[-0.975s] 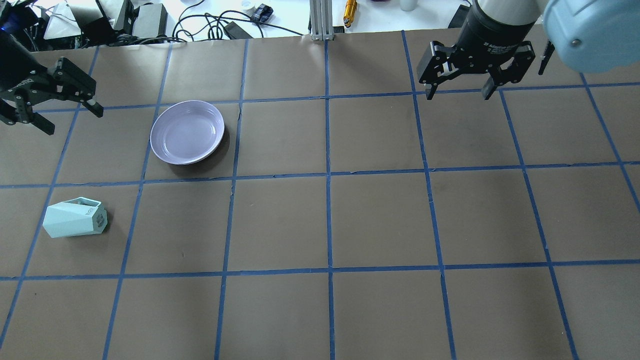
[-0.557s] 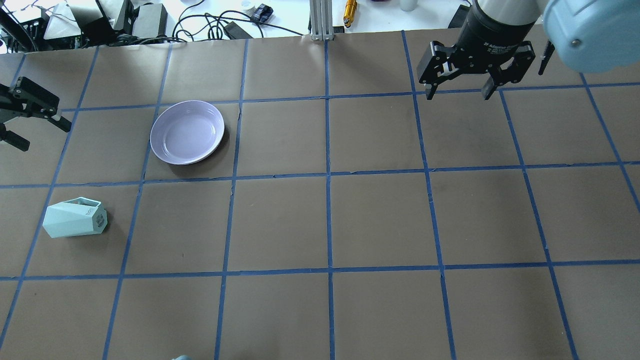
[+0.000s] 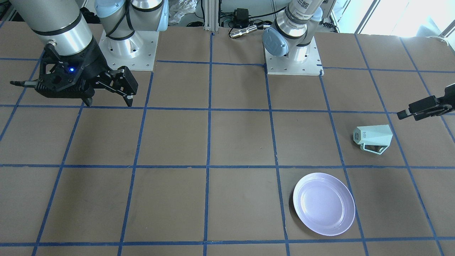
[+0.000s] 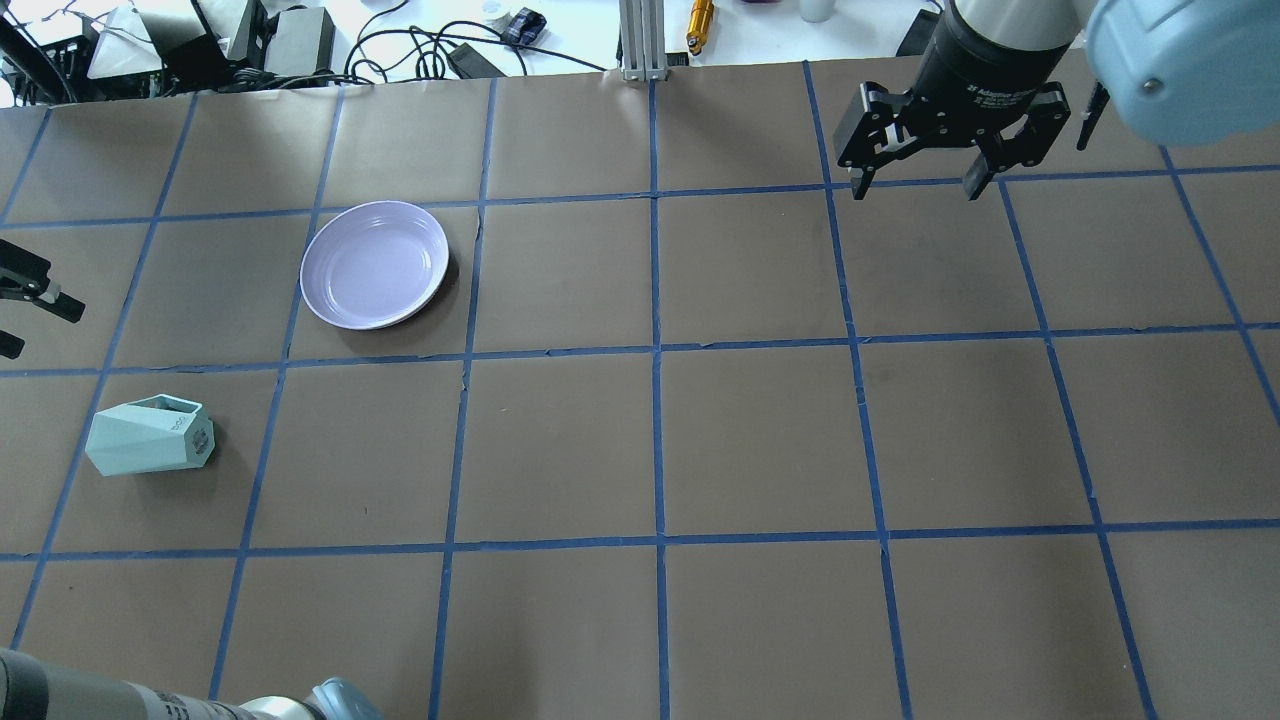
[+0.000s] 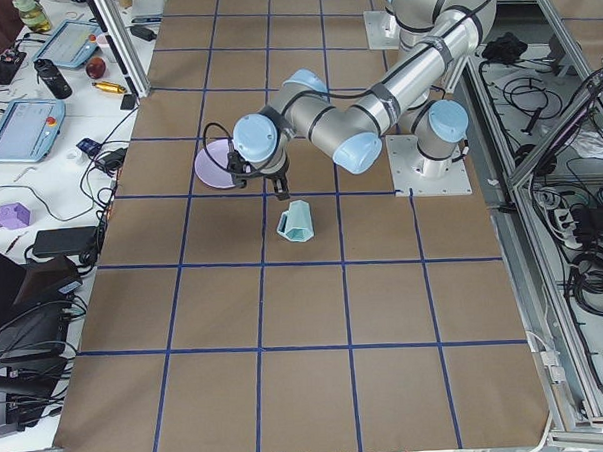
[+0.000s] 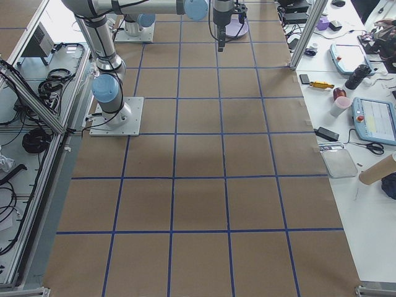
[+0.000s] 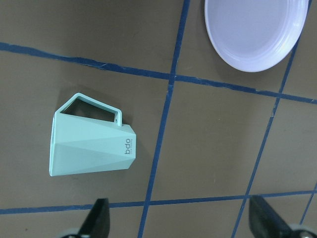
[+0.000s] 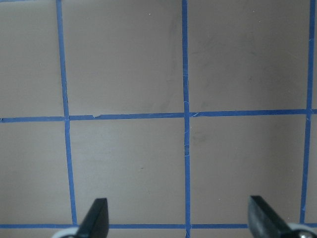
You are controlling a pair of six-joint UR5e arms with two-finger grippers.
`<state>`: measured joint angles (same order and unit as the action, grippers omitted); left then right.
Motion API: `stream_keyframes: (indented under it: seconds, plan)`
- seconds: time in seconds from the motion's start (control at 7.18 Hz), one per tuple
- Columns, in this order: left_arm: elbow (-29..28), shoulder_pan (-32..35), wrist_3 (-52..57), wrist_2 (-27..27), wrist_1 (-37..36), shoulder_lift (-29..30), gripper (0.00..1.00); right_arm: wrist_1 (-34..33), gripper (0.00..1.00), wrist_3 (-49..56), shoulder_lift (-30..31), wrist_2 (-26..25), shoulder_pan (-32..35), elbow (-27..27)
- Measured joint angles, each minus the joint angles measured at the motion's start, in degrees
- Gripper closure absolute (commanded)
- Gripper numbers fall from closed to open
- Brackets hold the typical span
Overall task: Flip cup and place on plate
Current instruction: 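Move the left gripper away from the plate toward the mint cup, then lower the left gripper and grasp the mint cup's open end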
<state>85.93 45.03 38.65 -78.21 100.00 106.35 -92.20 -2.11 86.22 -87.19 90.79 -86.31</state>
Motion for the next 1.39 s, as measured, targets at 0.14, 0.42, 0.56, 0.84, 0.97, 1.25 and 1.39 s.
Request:
stream_keyframes:
  seconds: [0.14,0.42,0.56,0.84,0.97,1.25,1.39]
  plan:
    - [-0.3,-1.9,4.5,0.6,-0.3,2.6,0.00,0.0,0.00,0.0,0.0,0.0,0.0,0.0]
    - [-0.6,-5.0,12.0,1.9,-0.6,7.7,0.01,0.0,0.00,0.0,0.0,0.1,0.0,0.0]
    - [-0.6,-6.1,15.8,2.0,-0.4,10.1,0.02,0.1,0.00,0.0,0.0,0.1,0.0,0.0]
    - [-0.7,-7.5,21.1,2.0,1.7,14.3,0.10,0.0,0.00,0.0,0.0,0.1,0.0,0.0]
    - [-0.7,-8.0,23.3,2.1,3.2,16.0,0.19,0.0,0.00,0.0,0.0,0.1,0.0,0.0]
    - [-1.0,-8.5,26.8,2.3,7.0,18.3,0.51,0.0,0.00,0.0,0.0,0.0,0.0,0.0]
    - [-1.8,-8.6,27.4,2.9,9.1,18.8,0.74,0.0,0.00,0.0,0.0,0.1,0.0,0.0]
